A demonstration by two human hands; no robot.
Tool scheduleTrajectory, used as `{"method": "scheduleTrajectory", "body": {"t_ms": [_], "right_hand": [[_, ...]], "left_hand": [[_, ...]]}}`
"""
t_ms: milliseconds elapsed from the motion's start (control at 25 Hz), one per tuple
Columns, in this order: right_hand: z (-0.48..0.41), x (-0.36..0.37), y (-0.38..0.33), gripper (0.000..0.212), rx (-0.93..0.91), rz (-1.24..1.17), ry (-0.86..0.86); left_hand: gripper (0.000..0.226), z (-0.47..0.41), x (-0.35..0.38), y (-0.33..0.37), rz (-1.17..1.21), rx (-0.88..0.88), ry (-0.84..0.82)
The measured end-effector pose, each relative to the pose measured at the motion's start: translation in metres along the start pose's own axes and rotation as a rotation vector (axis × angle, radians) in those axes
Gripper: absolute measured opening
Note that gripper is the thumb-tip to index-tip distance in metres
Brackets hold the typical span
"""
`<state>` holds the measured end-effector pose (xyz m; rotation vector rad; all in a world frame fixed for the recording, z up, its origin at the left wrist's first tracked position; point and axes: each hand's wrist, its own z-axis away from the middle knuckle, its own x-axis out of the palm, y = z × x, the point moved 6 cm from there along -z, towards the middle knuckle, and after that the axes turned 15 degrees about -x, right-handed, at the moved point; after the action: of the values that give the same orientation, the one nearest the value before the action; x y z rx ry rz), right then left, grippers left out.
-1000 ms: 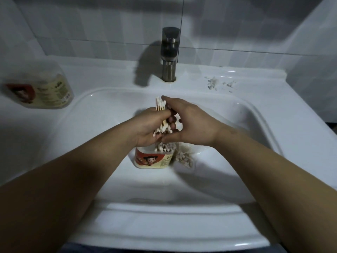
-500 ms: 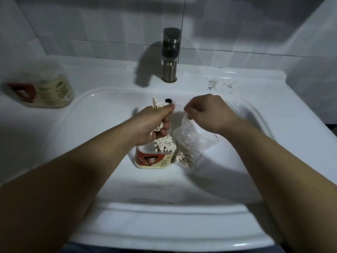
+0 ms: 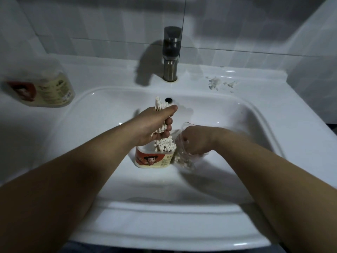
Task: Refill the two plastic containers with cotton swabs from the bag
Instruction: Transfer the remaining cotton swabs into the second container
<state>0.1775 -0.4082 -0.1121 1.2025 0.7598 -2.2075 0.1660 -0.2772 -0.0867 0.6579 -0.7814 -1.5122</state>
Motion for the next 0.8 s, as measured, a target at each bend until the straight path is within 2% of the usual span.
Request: {"method": "scheduleTrajectory", "body": {"t_ms": [80,200,320,560,680,800], "right_hand": [[-0.008,0.005,-0.008,0.029,-0.063,0.140,0.003],[-0.011,0.007,-0.013,0.026,-0.108,0.190,0.067],[-0.009,0.006,-0.018,0.021,-0.118,0.153,0.045],[0.001,-0.002,-0.010,0.032,0.017,0.142,0.023],[0.006,-0.007,-0.002,0.024,0.056,0.044,0.006],[0.015,-0.018,-0.001,0.019,0.059,-0.030,0.065]], "left_hand": [[0.026,-0.001,0.000,-0.001,-0.018,-0.001,0.001],[0.026,-0.002,0.001,-0.003,-0.040,0.001,-0.009],[0.026,-0.003,0.001,-0.003,-0.056,0.014,-0.012],[0.028,-0.005,0.000,-0.002,-0.110,0.052,0.009],[0.028,-0.005,0.000,-0.001,-0.169,0.087,0.057],[0.029,-0.007,-0.002,0.002,-0.298,0.153,0.150]]}}
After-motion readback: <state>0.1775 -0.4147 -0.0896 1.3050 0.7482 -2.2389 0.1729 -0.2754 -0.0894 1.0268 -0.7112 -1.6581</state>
